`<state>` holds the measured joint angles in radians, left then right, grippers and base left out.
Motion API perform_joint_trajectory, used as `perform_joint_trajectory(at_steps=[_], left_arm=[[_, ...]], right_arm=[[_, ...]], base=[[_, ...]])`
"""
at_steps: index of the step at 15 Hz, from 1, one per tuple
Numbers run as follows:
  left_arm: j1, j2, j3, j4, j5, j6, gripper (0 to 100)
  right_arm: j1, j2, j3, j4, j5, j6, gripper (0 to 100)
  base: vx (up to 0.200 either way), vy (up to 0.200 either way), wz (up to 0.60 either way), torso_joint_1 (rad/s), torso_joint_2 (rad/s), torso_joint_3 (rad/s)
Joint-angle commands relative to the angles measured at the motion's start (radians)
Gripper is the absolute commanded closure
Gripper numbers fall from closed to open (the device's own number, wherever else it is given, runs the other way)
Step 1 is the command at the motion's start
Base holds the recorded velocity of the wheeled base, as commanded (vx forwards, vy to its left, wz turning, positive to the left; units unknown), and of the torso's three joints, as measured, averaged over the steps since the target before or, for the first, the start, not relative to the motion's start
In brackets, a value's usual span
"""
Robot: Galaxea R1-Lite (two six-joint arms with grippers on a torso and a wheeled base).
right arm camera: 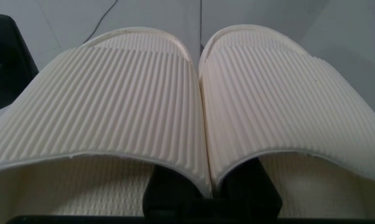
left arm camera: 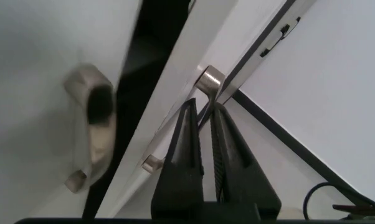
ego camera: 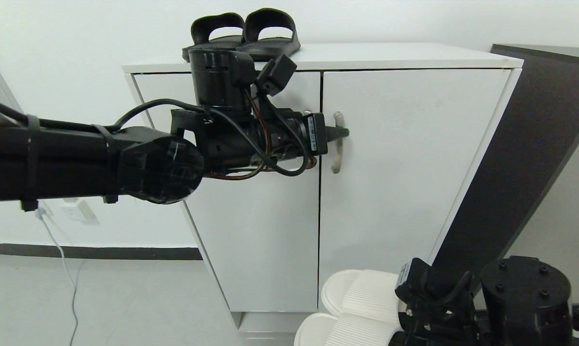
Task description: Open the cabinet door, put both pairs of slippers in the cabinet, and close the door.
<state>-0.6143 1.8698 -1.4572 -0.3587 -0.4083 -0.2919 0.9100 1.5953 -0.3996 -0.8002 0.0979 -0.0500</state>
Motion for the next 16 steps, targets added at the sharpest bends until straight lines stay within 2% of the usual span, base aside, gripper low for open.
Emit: perform_joint_trajectory(at_steps=[1,4,7,11,14,16], left_arm=[[-0.007,-0.046,0.040,-0.005,-0.006,-0.001,100],[-0.033,-0.101,0.107,-0.009,-0.012,0.002,100],[-0.073,-0.189,0.201,-0.012,-0.012,0.005,100],[-0.117,-0.297,0.302,-0.012,-0.010,0.008,100],[-0.117,-0.357,0.360,-0.012,-0.010,0.014,100],[-0.084,-0.347,0.360,-0.012,-0.010,0.011,100]], right_arm=[[0.006,-0.005,0.008,-0.001,0.003,-0.001,100],[0.013,-0.005,0.028,-0.022,0.037,-0.001,100],[0.027,-0.005,0.084,-0.109,0.098,-0.001,100],[0.049,-0.006,0.110,-0.143,0.117,-0.002,100],[0.055,-0.008,0.113,-0.143,0.118,-0.005,100],[0.056,-0.008,0.113,-0.143,0.118,-0.007,100]], base=[[0.000,0.000,0.00,0.000,0.00,0.000],[0.000,0.000,0.00,0.000,0.00,0.000],[0.000,0.000,0.00,0.000,0.00,0.000],[0.000,0.000,0.00,0.000,0.00,0.000],[0.000,0.000,0.00,0.000,0.00,0.000],[0.000,0.000,0.00,0.000,0.00,0.000]])
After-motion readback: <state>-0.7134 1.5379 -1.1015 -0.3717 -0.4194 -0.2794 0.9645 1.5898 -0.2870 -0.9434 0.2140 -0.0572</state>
